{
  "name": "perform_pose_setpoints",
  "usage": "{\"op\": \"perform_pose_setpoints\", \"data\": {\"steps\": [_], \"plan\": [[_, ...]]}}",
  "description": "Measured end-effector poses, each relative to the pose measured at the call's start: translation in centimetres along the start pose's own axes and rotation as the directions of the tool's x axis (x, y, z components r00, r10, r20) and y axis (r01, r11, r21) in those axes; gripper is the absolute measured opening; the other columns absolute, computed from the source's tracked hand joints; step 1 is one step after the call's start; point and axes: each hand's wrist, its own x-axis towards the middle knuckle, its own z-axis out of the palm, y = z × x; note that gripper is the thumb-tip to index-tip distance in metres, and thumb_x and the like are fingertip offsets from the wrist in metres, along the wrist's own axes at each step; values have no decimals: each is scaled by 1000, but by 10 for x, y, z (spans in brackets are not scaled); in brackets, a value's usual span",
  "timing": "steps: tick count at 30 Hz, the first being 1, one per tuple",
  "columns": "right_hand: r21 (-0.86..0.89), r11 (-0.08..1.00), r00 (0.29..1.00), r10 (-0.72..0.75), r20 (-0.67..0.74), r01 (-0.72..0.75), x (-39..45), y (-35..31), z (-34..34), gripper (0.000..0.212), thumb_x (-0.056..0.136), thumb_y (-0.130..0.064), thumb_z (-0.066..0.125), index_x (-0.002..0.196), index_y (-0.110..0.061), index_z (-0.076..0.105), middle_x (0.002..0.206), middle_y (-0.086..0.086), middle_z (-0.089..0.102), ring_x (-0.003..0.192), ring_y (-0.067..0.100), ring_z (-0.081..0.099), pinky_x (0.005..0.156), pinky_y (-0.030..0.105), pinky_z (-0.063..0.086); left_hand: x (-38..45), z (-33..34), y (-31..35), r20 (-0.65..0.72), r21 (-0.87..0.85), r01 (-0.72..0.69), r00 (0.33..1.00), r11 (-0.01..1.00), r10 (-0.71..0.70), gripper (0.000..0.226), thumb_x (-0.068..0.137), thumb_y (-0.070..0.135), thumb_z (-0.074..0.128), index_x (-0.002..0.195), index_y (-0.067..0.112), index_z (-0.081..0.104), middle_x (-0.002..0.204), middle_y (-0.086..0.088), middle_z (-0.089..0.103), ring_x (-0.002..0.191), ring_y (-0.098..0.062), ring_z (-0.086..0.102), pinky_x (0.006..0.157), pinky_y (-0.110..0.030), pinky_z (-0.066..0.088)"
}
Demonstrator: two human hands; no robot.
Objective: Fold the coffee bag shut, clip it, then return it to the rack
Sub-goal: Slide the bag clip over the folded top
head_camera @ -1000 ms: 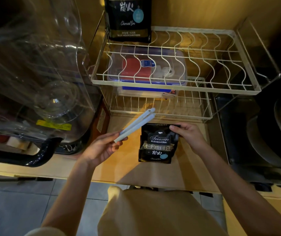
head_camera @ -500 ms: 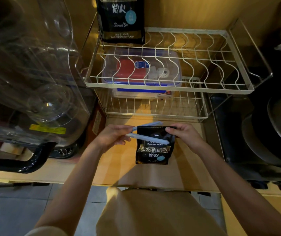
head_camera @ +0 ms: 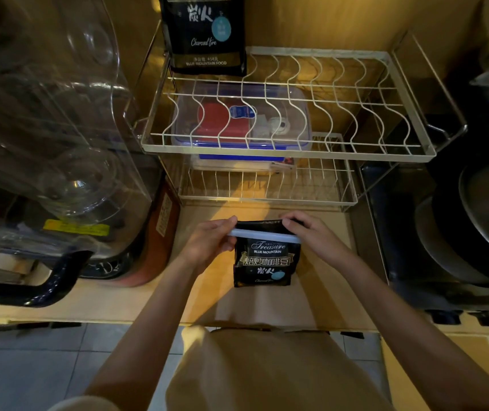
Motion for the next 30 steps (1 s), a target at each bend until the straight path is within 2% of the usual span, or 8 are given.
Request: {"op": "perform_pose_setpoints", "data": {"steps": [4, 7, 9, 12, 16, 22, 26, 30], "plan": [[-32, 998, 994, -47, 102, 50, -1, 4, 0, 34, 75, -18, 72, 106, -17, 57, 109, 3, 60, 97, 19, 60, 77, 31, 54, -2, 1, 2, 3, 10, 14, 1000, 1000, -14, 28, 90, 27, 49, 70, 11, 60, 58, -2, 49, 52, -9, 46, 49, -15, 43], [65, 994, 993, -93, 71, 88, 0, 4, 0, 22, 76, -5, 68, 92, -18, 60, 94, -3, 62, 85, 13, 61, 64, 15, 53, -2, 0, 2, -8, 176, -46, 999, 983, 48, 25, 88, 30, 52, 83, 10, 66, 64, 3, 55, 59, -10, 46, 53, -18, 38], [80, 992, 993, -105, 52, 101, 1, 3, 1, 21, 76, -2, 67, 89, -17, 61, 90, -4, 62, 80, 8, 62, 60, 12, 51, -2, -3, -1, -58, 411, -197, 969, 890, 241, 18, 81, 27, 62, 95, 16, 66, 84, 8, 62, 71, -10, 50, 60, -15, 39], [96, 989, 993, -115, 35, 111, 1, 4, 2, 21, 75, -1, 68, 91, -12, 61, 88, -4, 62, 74, 2, 64, 58, 12, 50, -3, -7, -4, 50, 611, -363, 905, 703, 423, 27, 76, 20, 68, 103, 17, 63, 102, 7, 63, 88, -9, 55, 67, -14, 40], [122, 986, 994, -113, -4, 113, -2, 6, 4, 22, 76, -3, 68, 93, -16, 61, 91, -5, 62, 80, 8, 62, 59, 13, 52, 0, -4, -8, 43, 587, -385, 894, 712, 447, 26, 77, 12, 67, 103, 14, 65, 100, 3, 65, 94, -11, 60, 80, -29, 48], [241, 966, 995, -78, -53, 89, -7, 5, 5, 54, 75, -2, 68, 121, -21, 48, 103, -6, 61, 88, 8, 63, 63, 16, 56, 6, -5, -10, 29, 568, -395, 887, 723, 462, 28, 73, 10, 71, 100, 11, 67, 95, -1, 68, 78, 13, 60, 74, -7, 49], [255, 963, 996, -75, -48, 85, -9, 8, 5, 60, 75, 1, 68, 125, -24, 44, 110, -8, 59, 96, 6, 61, 68, 17, 57, 7, -6, -6, 78, 603, -394, 895, 694, 440, 29, 72, 10, 71, 101, 10, 67, 98, -6, 70, 80, 9, 62, 77, -13, 51], [224, 974, 996, -3, -86, 22, -12, 18, -4, 59, 73, -3, 70, 125, -21, 47, 122, -7, 54, 104, 7, 57, 73, 19, 57, 5, -7, 3, 140, 667, -406, 892, 625, 431, 27, 71, 10, 72, 98, 10, 68, 99, -7, 71, 92, -14, 65, 86, -29, 51]]}}
